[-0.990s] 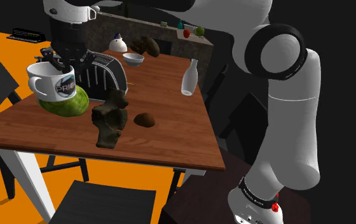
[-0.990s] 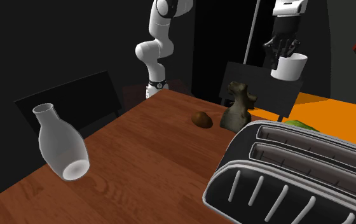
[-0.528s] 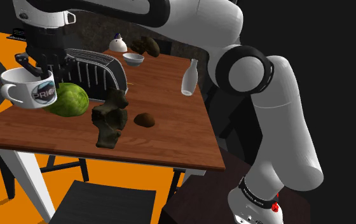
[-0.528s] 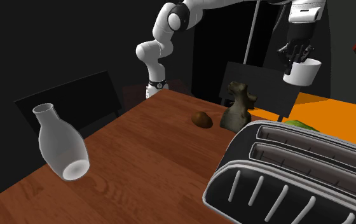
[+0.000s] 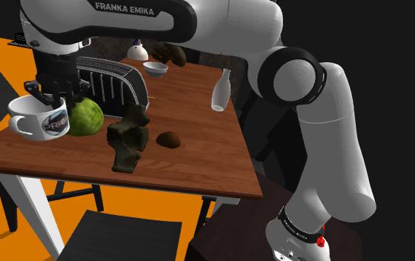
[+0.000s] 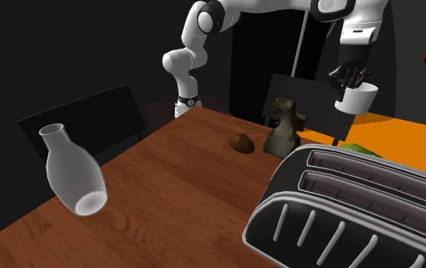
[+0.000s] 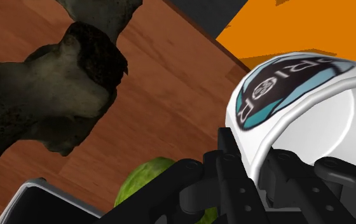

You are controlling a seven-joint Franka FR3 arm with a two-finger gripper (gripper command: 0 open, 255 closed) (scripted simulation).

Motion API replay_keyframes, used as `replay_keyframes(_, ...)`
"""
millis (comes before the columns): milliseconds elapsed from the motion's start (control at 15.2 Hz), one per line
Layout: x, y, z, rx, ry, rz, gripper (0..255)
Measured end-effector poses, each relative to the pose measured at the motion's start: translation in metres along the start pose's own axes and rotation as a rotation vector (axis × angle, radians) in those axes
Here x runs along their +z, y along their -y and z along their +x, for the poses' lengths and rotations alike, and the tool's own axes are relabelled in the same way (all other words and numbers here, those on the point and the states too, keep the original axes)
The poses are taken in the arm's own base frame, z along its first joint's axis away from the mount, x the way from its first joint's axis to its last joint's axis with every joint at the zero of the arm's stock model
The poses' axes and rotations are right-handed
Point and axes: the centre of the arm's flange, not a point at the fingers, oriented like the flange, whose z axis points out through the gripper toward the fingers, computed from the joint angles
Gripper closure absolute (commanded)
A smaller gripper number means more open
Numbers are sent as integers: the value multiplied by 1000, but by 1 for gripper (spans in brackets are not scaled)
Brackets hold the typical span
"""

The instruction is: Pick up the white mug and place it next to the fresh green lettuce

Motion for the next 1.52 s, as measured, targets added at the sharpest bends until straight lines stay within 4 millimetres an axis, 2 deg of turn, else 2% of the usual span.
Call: replay_keyframes(1518, 121, -6, -11, 0, 0, 0, 255)
